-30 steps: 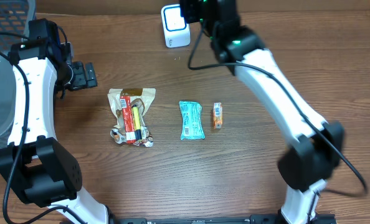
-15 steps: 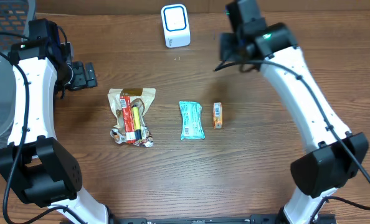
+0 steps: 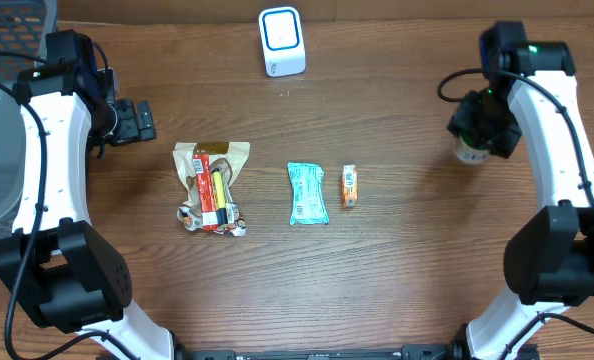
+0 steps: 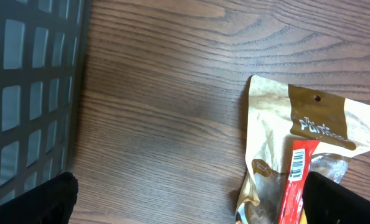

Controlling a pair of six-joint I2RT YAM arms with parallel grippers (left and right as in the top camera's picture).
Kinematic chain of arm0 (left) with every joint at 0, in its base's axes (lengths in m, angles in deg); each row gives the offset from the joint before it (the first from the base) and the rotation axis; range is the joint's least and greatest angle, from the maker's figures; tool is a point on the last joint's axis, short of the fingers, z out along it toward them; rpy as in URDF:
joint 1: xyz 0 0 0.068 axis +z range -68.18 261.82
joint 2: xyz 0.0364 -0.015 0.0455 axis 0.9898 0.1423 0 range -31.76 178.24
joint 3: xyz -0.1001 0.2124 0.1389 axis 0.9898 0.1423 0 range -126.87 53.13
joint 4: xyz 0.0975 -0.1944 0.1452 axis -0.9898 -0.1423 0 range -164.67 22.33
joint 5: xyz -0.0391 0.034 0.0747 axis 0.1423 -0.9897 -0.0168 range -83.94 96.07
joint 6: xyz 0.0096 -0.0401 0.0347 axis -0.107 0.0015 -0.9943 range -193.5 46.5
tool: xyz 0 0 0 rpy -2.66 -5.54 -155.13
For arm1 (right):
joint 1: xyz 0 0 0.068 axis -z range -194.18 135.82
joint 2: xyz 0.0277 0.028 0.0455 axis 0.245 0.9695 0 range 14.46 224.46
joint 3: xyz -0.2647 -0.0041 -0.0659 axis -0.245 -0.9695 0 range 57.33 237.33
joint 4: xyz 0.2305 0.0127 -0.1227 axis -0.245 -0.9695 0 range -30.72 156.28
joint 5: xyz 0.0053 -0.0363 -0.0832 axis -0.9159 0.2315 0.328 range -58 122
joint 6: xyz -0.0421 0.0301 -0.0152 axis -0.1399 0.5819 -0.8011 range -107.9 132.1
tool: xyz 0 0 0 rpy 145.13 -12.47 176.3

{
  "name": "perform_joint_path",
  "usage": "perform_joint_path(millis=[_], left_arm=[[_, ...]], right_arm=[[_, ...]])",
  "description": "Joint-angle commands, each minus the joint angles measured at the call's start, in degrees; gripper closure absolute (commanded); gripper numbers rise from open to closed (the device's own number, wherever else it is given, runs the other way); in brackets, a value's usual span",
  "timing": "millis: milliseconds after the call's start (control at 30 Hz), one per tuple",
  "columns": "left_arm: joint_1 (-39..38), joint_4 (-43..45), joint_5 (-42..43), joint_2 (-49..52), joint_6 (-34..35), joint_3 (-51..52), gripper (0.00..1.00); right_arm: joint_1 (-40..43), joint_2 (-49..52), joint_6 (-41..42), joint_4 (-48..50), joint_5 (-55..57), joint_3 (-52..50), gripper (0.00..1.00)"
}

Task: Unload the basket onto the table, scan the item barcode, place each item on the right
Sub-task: 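Carry the green jar right and lower it onto the table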

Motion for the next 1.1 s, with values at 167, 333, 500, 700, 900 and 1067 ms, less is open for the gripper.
perform_joint_path(millis=[167, 333, 500, 700, 900, 1067], left_arm=[[-0.4, 0.1, 0.4, -1.1, -0.9, -1.2, 0.00], [-0.4, 0.1, 0.4, -1.1, -0.9, -1.2, 0.00], [-0.4, 0.1, 0.4, -1.1, -0.9, -1.2, 0.00], [-0.4, 0.1, 0.4, -1.1, -0.9, -1.2, 0.00], [-0.4, 0.1, 0.4, -1.1, -0.9, -1.2, 0.00], [-0.4, 0.1, 0.4, -1.1, -0.9, -1.2, 0.00]], right_arm=[[4.6, 0.1, -0.8, 9.2, -4.9, -11.8, 0.95], [4.8, 0.1, -0.8, 16.8, -4.9, -17.9, 0.76], [4.8, 0.1, -0.8, 21.0, -4.9, -21.9, 0.51], [4.8, 0.1, -0.8, 21.1, -4.9, -22.1, 0.01], [4.8, -1.3, -0.8, 16.7, -5.2, -16.7, 0.00], [4.2, -4.0, -1.9, 10.7, -8.6, -7.0, 0.00]])
